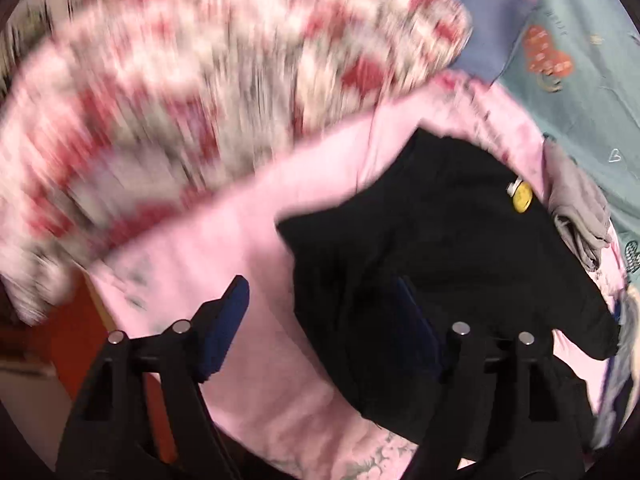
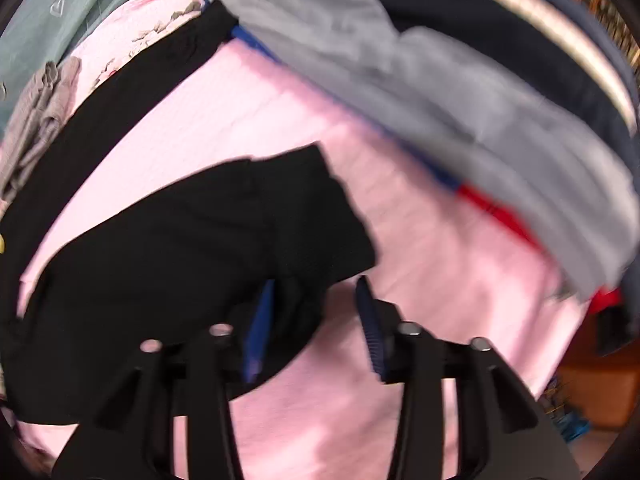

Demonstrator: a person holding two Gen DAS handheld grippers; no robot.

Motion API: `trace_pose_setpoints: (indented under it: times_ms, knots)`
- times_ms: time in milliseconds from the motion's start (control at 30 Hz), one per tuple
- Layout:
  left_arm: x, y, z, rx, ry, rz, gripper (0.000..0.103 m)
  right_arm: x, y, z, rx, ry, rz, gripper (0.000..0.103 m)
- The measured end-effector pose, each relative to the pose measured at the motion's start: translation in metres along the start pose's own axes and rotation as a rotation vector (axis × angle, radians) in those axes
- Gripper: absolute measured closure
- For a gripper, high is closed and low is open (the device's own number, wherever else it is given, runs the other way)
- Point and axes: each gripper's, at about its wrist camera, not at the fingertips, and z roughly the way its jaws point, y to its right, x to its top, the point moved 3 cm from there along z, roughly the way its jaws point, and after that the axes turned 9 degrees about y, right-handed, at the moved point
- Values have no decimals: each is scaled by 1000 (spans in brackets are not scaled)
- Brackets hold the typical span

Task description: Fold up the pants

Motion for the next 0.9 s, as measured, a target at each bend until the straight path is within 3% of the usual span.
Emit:
trace_pose_setpoints:
  times_ms: [100, 167, 300, 333, 400, 500, 567, 667, 700, 833, 900]
  knots:
    - [28, 26, -24, -49, 85, 36, 13, 30, -6, -34, -39, 148, -35, 43]
    - [49, 62, -9, -118, 41, 113, 11, 56, -21, -47, 52, 217, -47, 39]
    - [71, 122, 60, -175, -93, 214, 12, 130, -76, -15, 334, 165, -80, 34]
    - [73, 133, 77, -193, -115, 218, 12, 150, -89, 5, 353, 142, -77, 34]
    - [71, 154, 111, -202, -163, 246, 15, 177, -103, 44, 279, 99, -68, 34]
    - [59, 171, 149, -192, -258, 300, 36, 194, -107, 95, 226, 7, -30, 34]
    - [46, 177, 167, -196, -309, 319, 61, 200, -107, 119, 208, -35, 3, 34]
    - [38, 180, 185, -172, -335, 329, 72, 201, -105, 135, 213, -35, 37, 35]
    - [39, 181, 187, -166, -322, 332, 72, 200, -105, 139, 225, -32, 51, 37]
    - [46, 187, 193, -131, -296, 322, 74, 201, -108, 139, 189, 38, -1, 81]
    - [46, 186, 192, -119, -291, 317, 78, 198, -108, 135, 199, 42, 11, 86]
